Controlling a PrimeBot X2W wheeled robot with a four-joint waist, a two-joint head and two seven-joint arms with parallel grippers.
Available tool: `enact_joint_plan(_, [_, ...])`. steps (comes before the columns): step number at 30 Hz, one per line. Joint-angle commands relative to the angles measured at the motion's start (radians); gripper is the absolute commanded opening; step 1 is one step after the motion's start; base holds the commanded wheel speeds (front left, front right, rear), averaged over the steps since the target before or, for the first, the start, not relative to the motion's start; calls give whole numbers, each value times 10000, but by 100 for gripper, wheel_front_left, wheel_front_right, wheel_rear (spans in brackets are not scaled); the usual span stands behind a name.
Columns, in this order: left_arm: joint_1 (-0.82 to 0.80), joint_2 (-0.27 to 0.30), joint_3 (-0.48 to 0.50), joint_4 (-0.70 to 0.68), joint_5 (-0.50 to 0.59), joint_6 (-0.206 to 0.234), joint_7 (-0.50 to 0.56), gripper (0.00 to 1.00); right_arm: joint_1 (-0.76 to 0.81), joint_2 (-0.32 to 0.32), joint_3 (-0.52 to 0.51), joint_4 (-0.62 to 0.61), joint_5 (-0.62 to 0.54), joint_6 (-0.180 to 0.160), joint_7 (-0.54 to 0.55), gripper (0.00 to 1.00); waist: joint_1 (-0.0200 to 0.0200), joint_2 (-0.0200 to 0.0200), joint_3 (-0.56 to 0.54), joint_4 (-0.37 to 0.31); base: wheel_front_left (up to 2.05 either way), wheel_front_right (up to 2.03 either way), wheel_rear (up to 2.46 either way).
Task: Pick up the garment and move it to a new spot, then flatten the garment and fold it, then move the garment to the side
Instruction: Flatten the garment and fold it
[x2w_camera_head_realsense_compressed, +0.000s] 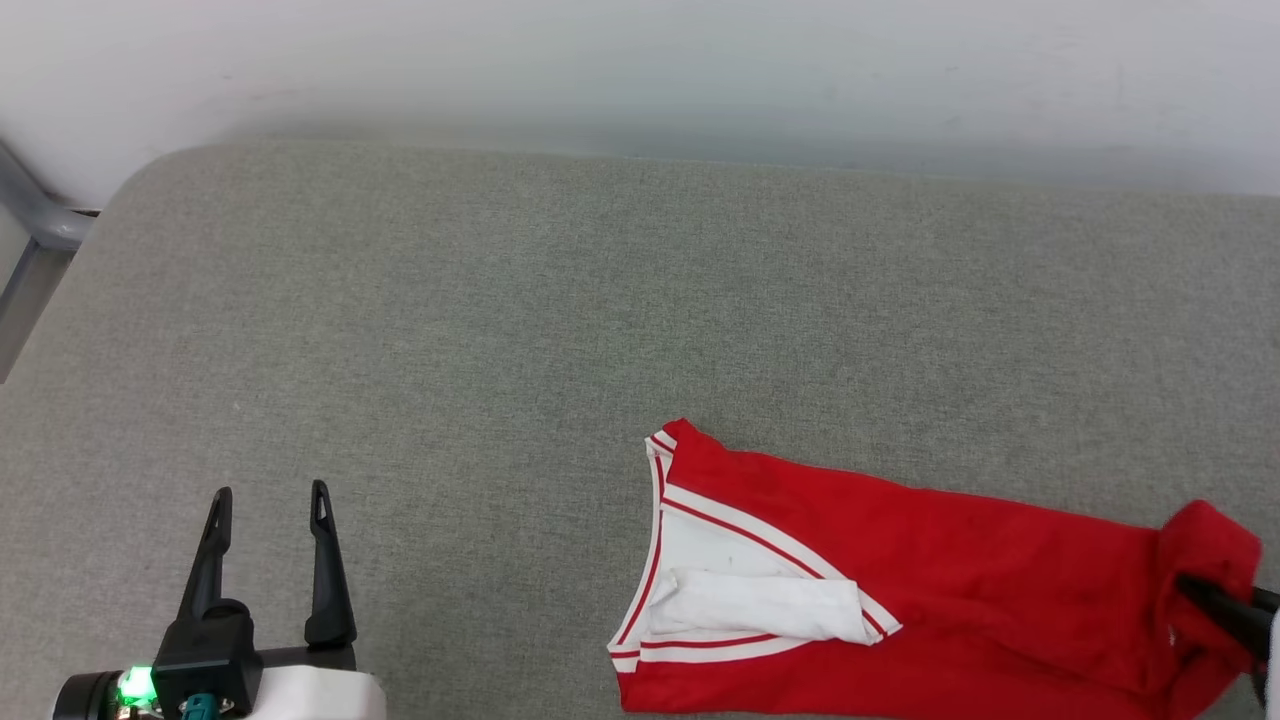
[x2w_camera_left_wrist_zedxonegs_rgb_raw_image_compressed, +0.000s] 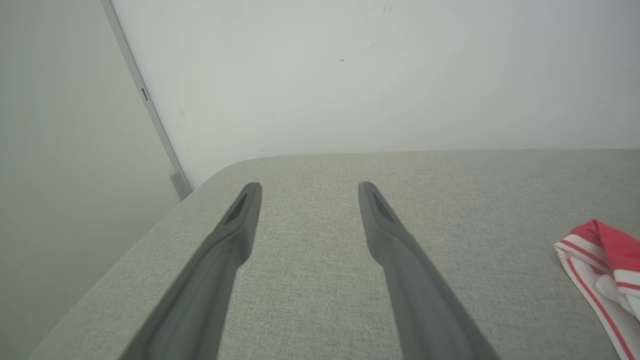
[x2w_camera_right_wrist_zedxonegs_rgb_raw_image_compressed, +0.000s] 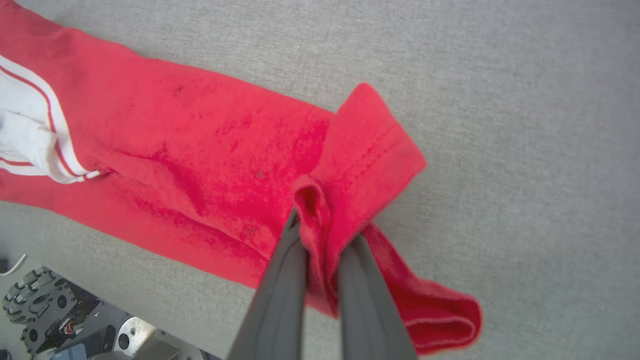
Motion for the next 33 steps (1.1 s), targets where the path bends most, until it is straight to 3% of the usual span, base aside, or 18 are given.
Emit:
enact_joint_plan(1, [21,31,31,5,-25,-24,-69,100,59,117,86,-260,-70,-9,84,0,0,0,19,2,0,0,0])
enact_joint_plan(7, [-233,-22,-124,102,43,-82,-69,100,-550,612,899,-1917,-691,-9,735,0,0,0,152,157,0,0,0])
enact_joint_plan(13, [-393,-53,-181,192,25,-124,-69,100,-1837,1009,2478,-2535,-1164,-9,1170,0,0,0,316,380,0,0,0])
enact_joint_plan(23, [-629,-133,-308,292,28,-119,-69,100,-4642,1740,5478,-1596,-1390,-9,956,0,0,0,565,724,0,0,0])
enact_joint_plan(33, [-826,-227,-485,392,6,-136,-69,100,-6924,2826,7947,667,-1291,-9,490,0,0,0,839,1048,0,0,0])
